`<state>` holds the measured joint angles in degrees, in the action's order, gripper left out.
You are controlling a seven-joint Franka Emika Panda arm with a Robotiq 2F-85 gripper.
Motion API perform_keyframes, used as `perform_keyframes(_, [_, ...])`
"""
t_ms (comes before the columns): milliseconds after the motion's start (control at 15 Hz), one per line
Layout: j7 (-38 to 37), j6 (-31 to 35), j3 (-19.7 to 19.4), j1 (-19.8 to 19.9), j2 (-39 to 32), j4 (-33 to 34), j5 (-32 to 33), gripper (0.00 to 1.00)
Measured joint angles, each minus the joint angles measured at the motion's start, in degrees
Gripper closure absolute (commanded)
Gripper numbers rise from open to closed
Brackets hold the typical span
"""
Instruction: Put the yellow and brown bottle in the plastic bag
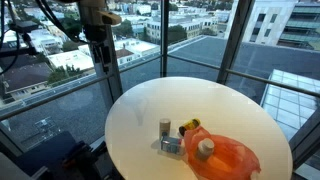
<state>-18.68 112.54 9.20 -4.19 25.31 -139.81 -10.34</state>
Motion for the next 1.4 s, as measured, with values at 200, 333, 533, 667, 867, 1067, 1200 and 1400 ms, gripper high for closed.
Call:
perform_keyframes(200, [0.0, 0.0, 0.0, 0.0, 0.0, 0.1, 0.0, 0.0])
perform_keyframes(333, [0.0, 0.0, 0.0, 0.0, 0.0, 0.0, 0.0, 0.0])
perform_keyframes(533, [0.0, 0.0, -0.1, 0.2, -0.1, 0.4, 0.0, 0.0])
perform_keyframes(667, [0.0, 0.3, -0.1, 0.6, -0.3, 1.4, 0.0, 0.0])
perform_keyframes(867, [-0.8, 1.8, -0.2, 1.9, -1.5, 3.8, 0.8, 0.0])
perform_keyframes(1067, [-3.1, 4.7, -0.2, 3.3, -3.4, 6.4, 3.6, 0.0])
perform_keyframes(1200, [-5.1, 6.1, -0.2, 4.4, -5.1, 8.2, 5.9, 0.0])
perform_keyframes(1400, [-8.1, 7.7, -0.3, 5.9, -8.5, 10.9, 9.5, 0.0])
